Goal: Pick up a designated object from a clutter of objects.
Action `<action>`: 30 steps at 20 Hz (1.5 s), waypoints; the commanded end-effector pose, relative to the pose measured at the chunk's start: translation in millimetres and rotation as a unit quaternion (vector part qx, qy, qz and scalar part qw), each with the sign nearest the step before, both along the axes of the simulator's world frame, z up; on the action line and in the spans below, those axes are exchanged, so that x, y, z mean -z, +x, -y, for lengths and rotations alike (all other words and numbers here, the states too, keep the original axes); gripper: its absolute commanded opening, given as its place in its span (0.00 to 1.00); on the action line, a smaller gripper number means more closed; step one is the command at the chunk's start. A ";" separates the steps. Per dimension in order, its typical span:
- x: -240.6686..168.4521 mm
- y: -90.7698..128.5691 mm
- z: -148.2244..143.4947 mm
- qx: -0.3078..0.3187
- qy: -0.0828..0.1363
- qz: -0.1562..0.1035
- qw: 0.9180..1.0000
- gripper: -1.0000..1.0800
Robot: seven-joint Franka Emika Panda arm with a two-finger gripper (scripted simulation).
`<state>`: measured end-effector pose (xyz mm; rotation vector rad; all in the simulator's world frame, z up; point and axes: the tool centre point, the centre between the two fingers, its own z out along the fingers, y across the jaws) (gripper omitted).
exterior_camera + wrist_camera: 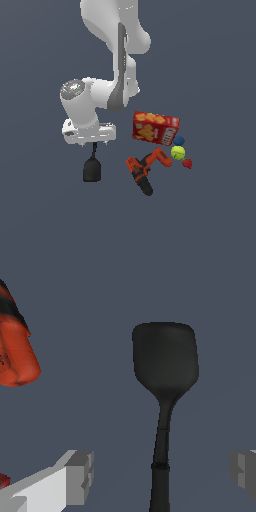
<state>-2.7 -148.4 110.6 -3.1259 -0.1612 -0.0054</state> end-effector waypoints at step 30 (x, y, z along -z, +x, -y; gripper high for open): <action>93.5 -20.0 33.1 -0.016 -0.006 -0.001 1.000 0.96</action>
